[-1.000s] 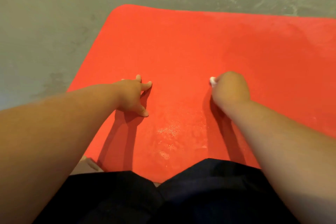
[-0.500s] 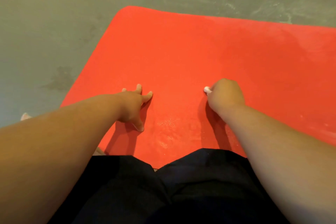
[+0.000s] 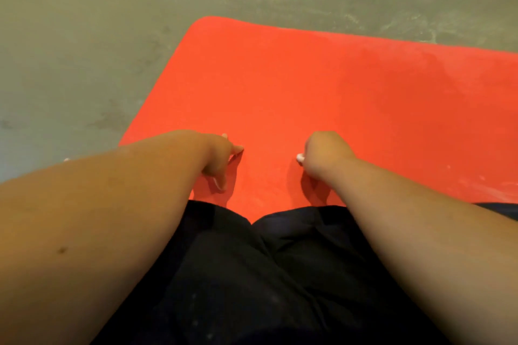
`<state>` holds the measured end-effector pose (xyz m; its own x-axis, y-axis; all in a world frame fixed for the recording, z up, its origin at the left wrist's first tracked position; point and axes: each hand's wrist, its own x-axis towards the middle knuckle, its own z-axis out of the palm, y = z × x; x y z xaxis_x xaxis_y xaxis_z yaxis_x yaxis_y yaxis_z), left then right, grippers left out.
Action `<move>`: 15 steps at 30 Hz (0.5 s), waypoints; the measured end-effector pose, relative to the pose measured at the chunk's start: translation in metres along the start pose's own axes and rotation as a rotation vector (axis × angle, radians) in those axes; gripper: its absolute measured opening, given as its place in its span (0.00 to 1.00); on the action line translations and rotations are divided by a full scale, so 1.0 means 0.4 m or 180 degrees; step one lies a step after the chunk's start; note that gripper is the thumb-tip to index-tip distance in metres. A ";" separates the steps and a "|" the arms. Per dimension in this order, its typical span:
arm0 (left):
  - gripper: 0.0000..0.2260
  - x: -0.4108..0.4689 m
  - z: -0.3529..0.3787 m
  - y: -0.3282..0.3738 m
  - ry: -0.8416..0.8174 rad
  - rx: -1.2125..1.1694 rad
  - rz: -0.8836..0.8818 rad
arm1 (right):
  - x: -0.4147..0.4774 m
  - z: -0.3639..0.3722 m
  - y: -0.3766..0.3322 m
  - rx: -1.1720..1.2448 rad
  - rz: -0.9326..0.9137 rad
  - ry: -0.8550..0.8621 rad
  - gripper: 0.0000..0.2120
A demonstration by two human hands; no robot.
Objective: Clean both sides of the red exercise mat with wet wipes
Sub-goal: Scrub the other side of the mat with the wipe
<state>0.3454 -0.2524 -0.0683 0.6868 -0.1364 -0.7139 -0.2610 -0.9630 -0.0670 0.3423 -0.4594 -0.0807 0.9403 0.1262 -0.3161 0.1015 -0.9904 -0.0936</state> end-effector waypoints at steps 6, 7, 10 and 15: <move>0.51 -0.080 0.012 0.032 -0.0088 0.0079 -0.0128 | -0.084 -0.016 -0.055 0.0222 -0.0025 0.0197 0.13; 0.52 -0.084 0.010 0.033 -0.0107 0.0139 -0.0172 | -0.083 -0.014 -0.070 0.0366 0.0036 0.0260 0.13; 0.53 -0.086 0.021 0.045 -0.0242 0.0208 -0.0256 | -0.101 0.039 -0.117 0.0758 0.0092 0.0291 0.12; 0.61 -0.044 0.056 0.050 -0.0401 0.0281 -0.0431 | -0.097 0.089 -0.153 0.0923 -0.0553 0.0163 0.10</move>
<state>0.3129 -0.2640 -0.0729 0.6309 0.0285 -0.7754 -0.2341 -0.9458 -0.2252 0.2881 -0.4018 -0.0964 0.9329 0.2814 -0.2249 0.1718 -0.8963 -0.4088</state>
